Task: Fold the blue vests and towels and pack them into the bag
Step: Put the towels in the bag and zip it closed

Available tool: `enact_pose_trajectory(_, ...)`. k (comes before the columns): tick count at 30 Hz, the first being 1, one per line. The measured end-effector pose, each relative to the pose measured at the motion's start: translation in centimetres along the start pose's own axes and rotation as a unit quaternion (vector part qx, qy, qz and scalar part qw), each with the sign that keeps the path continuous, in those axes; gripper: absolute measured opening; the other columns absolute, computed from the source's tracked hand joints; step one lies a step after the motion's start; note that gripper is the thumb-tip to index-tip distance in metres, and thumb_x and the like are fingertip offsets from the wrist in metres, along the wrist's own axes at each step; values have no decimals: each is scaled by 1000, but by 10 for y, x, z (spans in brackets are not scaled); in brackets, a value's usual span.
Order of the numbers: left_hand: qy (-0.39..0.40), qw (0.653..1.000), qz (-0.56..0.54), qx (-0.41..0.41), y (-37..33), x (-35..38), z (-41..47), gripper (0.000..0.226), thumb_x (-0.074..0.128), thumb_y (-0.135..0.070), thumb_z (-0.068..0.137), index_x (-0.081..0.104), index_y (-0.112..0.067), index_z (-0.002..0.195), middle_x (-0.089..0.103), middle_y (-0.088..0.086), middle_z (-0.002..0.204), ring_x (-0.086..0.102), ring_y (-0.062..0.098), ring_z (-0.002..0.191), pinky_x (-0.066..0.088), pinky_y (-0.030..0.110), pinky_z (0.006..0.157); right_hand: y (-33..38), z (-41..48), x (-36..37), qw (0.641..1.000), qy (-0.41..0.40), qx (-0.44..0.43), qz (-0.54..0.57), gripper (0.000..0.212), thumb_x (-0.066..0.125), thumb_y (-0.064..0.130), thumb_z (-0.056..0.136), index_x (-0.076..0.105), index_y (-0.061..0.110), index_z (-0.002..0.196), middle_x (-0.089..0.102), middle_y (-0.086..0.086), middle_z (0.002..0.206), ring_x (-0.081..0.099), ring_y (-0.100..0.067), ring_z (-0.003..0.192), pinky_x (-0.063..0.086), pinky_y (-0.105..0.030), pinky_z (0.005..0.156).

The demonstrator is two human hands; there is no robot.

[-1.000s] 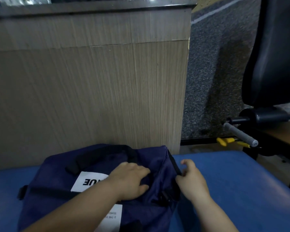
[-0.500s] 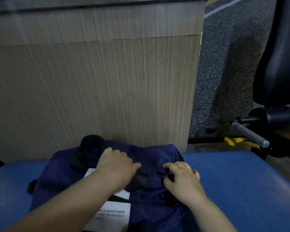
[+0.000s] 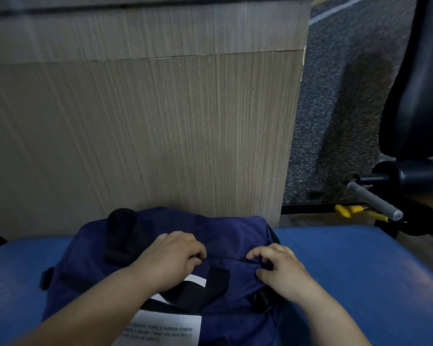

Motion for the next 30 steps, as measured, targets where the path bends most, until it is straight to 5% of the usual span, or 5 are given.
enact_pose_trajectory(5, -20, 1000, -4, 1, -5, 4, -12, 23, 48, -49, 96, 56, -38, 114, 54, -19, 110, 44, 2, 109, 28, 22, 98, -4, 0, 5, 1000, 13, -9, -4, 27, 61, 21, 85, 54, 47, 82, 44, 20, 96, 34, -5, 107, 36, -35, 103)
enact_pose_trajectory(12, -65, 997, -31, 22, -11, 2, -24, 29, 45, -62, 87, 59, -37, 90, 46, -20, 77, 43, -2, 87, 33, 20, 92, -9, -1, 9, 999, 37, -17, -20, 27, 61, 19, 87, 48, 42, 80, 42, 20, 102, 33, -7, 111, 35, -30, 102)
enact_pose_trajectory(15, -65, 997, -33, 33, -12, 4, -26, 43, 32, -67, 79, 61, -37, 88, 53, -20, 86, 46, 0, 88, 36, 23, 91, -8, -2, 9, 999, 29, -24, -14, 29, 62, 15, 87, 49, 40, 78, 43, 17, 102, 33, -6, 109, 35, -24, 97)
enact_pose_trajectory(21, -46, 998, -28, 36, -15, 8, -27, 57, 21, -65, 78, 54, -44, 120, 53, -24, 112, 45, 1, 105, 29, 23, 97, -10, 1, 11, 999, 15, -43, 3, 45, 60, 4, 84, 53, 45, 66, 47, 14, 96, 34, -4, 107, 28, -3, 84)
enact_pose_trajectory(30, 25, 994, -29, 106, -71, 23, -15, 21, 52, -42, 94, 62, -24, 99, 59, -5, 103, 48, 13, 103, 37, 27, 92, -16, 0, 3, 995, -38, -51, 76, 57, 65, -5, 73, 59, 51, 61, 54, 9, 81, 45, 1, 96, 33, -4, 77)
Point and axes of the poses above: each hand's wrist, its own z-axis towards the middle knuckle, its own x-axis out of the palm, y = z × x, the point moved 7 cm from there along z, towards the middle knuckle
